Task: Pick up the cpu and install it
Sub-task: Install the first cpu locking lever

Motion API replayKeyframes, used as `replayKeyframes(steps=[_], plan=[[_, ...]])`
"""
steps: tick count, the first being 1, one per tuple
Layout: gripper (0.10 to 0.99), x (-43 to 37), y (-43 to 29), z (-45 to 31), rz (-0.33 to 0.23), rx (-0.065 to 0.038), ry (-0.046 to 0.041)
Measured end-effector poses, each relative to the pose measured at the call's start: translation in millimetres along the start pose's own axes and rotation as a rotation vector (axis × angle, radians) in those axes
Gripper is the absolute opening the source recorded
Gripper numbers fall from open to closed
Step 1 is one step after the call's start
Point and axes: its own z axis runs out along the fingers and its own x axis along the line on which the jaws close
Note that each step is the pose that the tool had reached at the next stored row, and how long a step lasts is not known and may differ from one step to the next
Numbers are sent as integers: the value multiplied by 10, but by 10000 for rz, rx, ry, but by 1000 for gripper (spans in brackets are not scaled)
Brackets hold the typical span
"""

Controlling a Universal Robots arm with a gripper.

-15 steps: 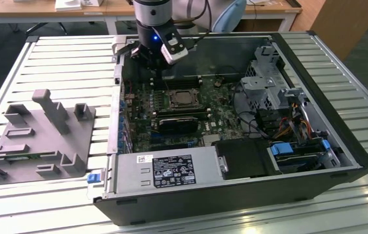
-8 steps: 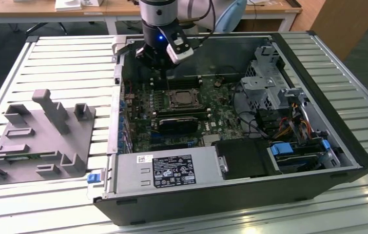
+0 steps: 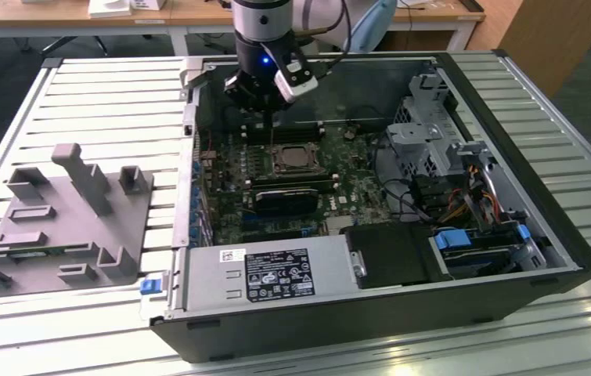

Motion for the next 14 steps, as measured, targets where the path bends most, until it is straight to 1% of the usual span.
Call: replayKeyframes(steps=[10,11,12,14], plan=[[106,-100,3,5,1,-9,1],[106,-105,3,5,2,-47,3],[106,-108,4,6,5,-135,9],[106,-113,3,6,12,-393,19]])
